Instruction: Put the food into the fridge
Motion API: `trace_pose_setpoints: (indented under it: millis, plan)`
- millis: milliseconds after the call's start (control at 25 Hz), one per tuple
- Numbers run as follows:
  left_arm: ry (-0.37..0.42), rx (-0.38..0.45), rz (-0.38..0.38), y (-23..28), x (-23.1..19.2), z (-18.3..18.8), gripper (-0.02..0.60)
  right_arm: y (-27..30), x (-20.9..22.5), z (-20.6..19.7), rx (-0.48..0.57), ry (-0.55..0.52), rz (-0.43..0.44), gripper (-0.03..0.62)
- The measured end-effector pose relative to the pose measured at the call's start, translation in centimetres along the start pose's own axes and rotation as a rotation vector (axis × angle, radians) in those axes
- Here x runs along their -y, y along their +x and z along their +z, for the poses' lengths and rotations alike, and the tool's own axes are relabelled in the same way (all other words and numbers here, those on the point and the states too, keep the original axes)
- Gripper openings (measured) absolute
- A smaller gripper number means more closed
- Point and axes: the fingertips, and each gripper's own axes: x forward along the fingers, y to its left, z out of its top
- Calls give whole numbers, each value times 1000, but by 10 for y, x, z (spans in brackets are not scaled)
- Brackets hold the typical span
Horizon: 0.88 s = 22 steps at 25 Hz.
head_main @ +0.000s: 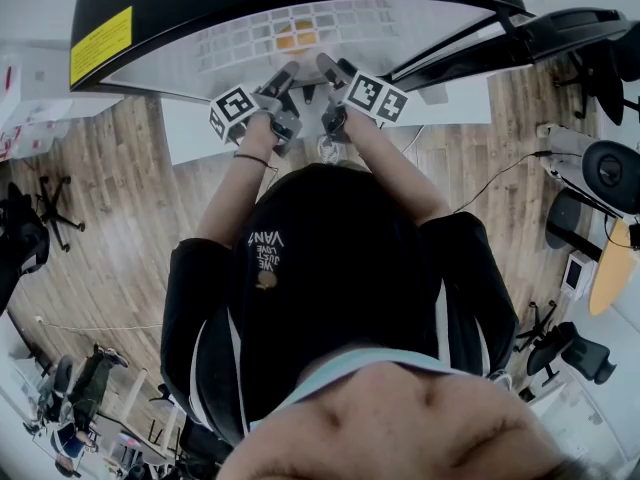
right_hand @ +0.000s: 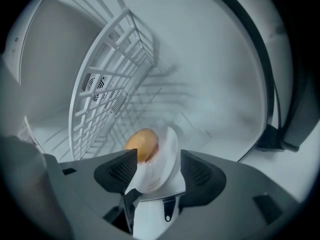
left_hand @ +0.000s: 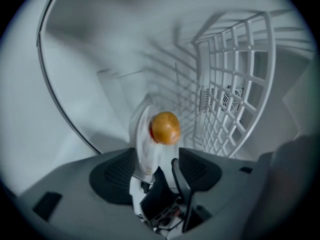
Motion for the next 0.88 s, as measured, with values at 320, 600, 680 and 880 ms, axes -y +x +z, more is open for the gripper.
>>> trace_pose_setpoints:
  millis: [320,600,680,880]
  plan:
    - [18,-1,0,-2,-2,0,253,-5,4,-1,12,7,-9,261]
    - [82,-7,11,-9,1,0,253,-9,-7,-3,27,-12,16,260]
    - [105,-10,9,-12,3,0,253,-10,-11,-5,26,-18,19,260]
    - [181,-37,1,-19,8,-5,253,-14,-16,-14,26,-17,23,259]
